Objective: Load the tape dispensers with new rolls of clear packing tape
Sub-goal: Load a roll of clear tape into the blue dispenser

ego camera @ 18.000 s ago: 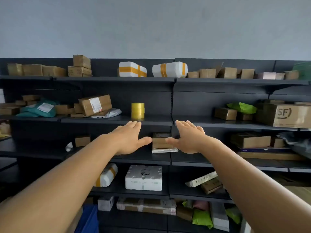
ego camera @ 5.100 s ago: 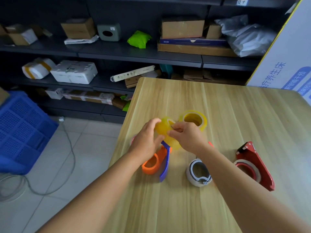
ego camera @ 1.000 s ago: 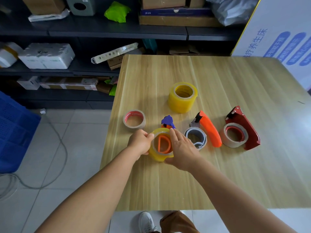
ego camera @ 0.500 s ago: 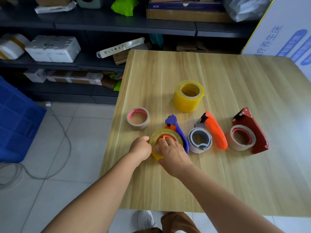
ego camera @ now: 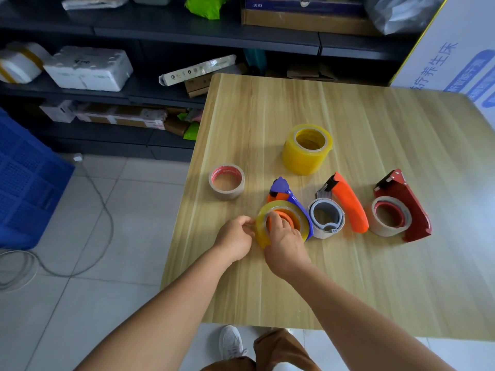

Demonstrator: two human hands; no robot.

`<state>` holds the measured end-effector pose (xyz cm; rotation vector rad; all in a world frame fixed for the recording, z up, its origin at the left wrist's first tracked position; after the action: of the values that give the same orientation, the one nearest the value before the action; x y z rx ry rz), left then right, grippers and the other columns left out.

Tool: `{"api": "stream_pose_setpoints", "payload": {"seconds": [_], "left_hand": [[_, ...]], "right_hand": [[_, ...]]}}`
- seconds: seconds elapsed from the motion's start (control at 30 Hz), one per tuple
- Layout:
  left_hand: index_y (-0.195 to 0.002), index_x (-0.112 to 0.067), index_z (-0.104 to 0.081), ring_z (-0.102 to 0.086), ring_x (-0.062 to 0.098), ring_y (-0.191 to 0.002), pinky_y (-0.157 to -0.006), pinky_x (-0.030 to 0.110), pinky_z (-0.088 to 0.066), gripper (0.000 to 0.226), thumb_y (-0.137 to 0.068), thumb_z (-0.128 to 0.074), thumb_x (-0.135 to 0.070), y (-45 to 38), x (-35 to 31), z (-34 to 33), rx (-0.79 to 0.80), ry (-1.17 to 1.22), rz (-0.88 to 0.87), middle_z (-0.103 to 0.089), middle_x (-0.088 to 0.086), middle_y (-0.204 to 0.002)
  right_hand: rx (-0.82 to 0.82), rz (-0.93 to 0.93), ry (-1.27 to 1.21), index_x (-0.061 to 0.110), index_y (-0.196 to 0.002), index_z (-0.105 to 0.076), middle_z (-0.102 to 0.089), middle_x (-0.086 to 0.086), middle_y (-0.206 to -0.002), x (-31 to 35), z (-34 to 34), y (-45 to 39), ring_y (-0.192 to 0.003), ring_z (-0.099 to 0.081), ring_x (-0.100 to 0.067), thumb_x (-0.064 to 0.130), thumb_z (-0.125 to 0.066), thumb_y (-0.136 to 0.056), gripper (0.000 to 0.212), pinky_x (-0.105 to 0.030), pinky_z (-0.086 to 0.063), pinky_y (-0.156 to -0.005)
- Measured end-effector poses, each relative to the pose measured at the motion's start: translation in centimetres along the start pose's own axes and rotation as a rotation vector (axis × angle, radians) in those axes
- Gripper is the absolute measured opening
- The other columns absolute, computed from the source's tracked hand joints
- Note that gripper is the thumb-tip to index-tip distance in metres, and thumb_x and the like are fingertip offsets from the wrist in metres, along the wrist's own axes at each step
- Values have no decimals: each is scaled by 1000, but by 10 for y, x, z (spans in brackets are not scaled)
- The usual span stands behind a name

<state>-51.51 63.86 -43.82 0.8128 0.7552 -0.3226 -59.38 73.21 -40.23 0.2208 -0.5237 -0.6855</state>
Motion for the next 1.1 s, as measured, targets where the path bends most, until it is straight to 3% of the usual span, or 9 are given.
{"api": "stream_pose_setpoints", "payload": {"seconds": [0.1, 0.23, 0.3, 0.37, 0.5, 0.63, 0.83, 0.97, 1.1], "left_hand": [[-117, -19, -57, -59, 17, -96, -78, 25, -44, 26, -92, -57, -14, 5, 0, 1, -24, -25, -57, -63, -3, -110], [-131, -25, -50, -55, 14, -108, -87, 25, -44, 40, -92, -59, -19, 8, -3, 6, -72, -11, -168, -52, -13, -115], [-118, -22, -61, -61, 14, -100, -86, 25, -48, 27, -91, -60, -18, 9, -5, 7, -62, -1, -233, -62, -9, -108], [-93, -22, -65, -62, 12, -86, -74, 21, -48, 6, -89, -63, -18, 11, -9, 11, -90, -8, -280, -66, -8, -89], [-80, -20, -59, -58, 12, -78, -67, 20, -44, 11, -91, -59, -19, 16, -17, 15, -111, -88, -367, -63, -6, -82], [-84, -17, -56, -57, 16, -79, -71, 29, -47, 11, -94, -52, -19, 19, -22, 15, -98, -181, -407, -61, -2, -85], [-80, -19, -52, -53, 18, -71, -66, 32, -45, 14, -94, -47, -17, 16, -31, 19, -128, -211, -407, -55, -7, -72], [-79, -16, -51, -50, 18, -71, -61, 29, -38, 14, -93, -47, -14, 18, -43, 13, -199, -163, -420, -53, -7, -72], [-81, -16, -51, -53, 21, -71, -63, 33, -43, 14, -93, -46, -16, 15, -51, 12, -177, -208, -411, -54, -5, -72]], "right_hand": [[-1, -3, -88, 15, -138, -30, -49, -9, -135, -5, 5, 8, -120, -47, -31, 0, -54, -82, 63, -34, -35, -99], [22, 3, -190, 14, -142, -27, -47, -10, -137, -11, 12, 12, -122, -45, -32, 3, -57, -79, 71, -39, -42, -97], [23, -27, -250, 17, -143, -28, -48, -8, -136, -15, 16, 12, -122, -47, -30, 7, -60, -80, 71, -35, -45, -91], [17, -58, -292, 19, -144, -29, -49, -6, -136, -17, 20, 12, -120, -50, -27, 11, -60, -82, 70, -30, -45, -86], [-1, -65, -299, 20, -141, -34, -54, -2, -127, -15, 24, 9, -108, -53, -20, 26, -66, -81, 68, -32, -47, -89], [-1, -82, -256, 21, -138, -38, -54, 2, -117, -13, 28, 7, -98, -50, -14, 36, -69, -81, 67, -30, -46, -88], [22, -66, -194, 27, -139, -40, -59, 1, -126, -20, 36, 6, -117, -52, -24, 38, -65, -79, 66, -32, -43, -97], [-68, 36, 81, 21, -136, -34, -63, -1, -114, -10, 45, 7, -103, -59, -25, 50, -69, -75, 76, -33, -33, -95], [-98, 33, 200, 15, -131, -34, -65, -5, -104, -7, 48, 7, -94, -60, -28, 42, -66, -79, 67, -34, -36, -84]]}}
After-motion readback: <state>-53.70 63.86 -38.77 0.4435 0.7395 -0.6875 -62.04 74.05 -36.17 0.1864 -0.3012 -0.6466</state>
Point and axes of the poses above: each hand's wrist, its own y-axis away from the middle knuckle, its own z-axis out of the back of the hand, x = y × z, the point moved 3 cm from there along -y, towards the middle knuckle
